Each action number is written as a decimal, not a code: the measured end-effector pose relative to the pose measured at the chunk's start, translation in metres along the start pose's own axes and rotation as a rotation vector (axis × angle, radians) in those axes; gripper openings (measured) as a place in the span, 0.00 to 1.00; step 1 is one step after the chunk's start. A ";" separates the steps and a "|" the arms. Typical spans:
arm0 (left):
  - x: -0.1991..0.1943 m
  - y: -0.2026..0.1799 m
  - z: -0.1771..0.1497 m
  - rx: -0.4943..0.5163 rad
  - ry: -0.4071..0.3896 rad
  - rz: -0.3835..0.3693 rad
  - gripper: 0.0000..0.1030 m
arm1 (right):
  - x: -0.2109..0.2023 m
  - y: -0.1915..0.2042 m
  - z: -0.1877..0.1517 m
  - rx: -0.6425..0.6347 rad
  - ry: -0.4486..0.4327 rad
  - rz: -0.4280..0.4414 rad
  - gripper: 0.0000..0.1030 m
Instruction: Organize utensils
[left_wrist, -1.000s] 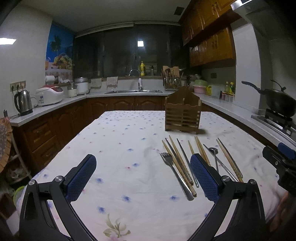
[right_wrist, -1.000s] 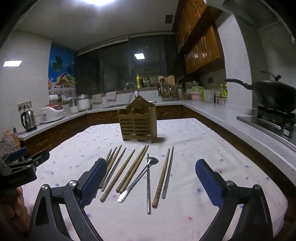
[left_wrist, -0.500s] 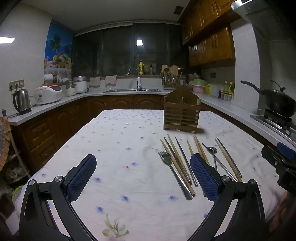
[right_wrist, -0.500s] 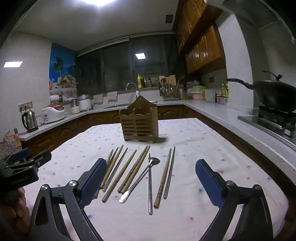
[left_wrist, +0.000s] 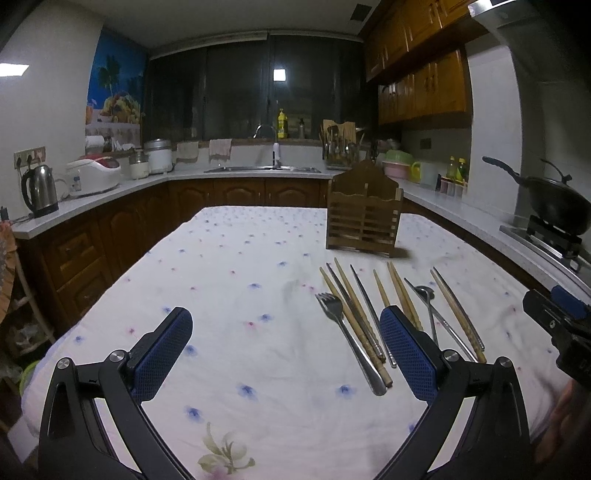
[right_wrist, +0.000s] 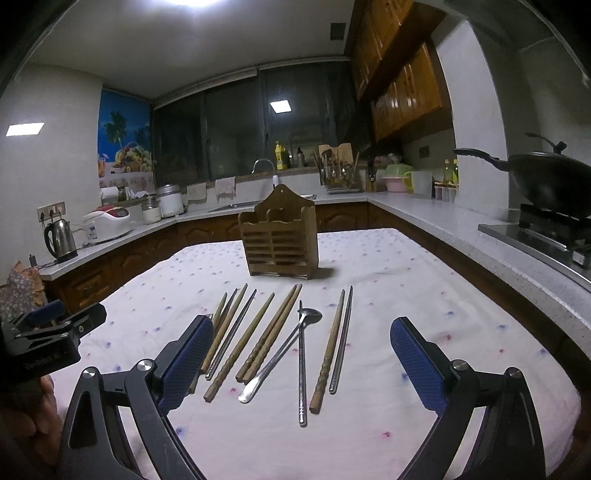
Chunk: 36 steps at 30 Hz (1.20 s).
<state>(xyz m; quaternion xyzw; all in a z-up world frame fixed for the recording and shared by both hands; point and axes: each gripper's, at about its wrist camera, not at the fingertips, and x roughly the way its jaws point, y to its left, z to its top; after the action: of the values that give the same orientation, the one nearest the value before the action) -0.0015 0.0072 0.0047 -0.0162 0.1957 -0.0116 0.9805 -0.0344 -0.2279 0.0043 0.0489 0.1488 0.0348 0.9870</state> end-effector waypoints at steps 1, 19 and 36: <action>0.001 0.001 0.000 -0.002 0.003 -0.003 1.00 | 0.000 0.001 -0.001 0.000 0.003 0.002 0.95; 0.050 0.007 0.018 -0.082 0.169 -0.131 0.99 | 0.028 -0.017 0.019 0.049 0.114 0.063 0.94; 0.146 -0.001 0.034 -0.132 0.464 -0.299 0.60 | 0.131 -0.051 0.032 0.300 0.402 0.204 0.40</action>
<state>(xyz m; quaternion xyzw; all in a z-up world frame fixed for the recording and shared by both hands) 0.1468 0.0024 -0.0198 -0.1058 0.4108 -0.1468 0.8936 0.1033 -0.2701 -0.0085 0.2012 0.3398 0.1205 0.9108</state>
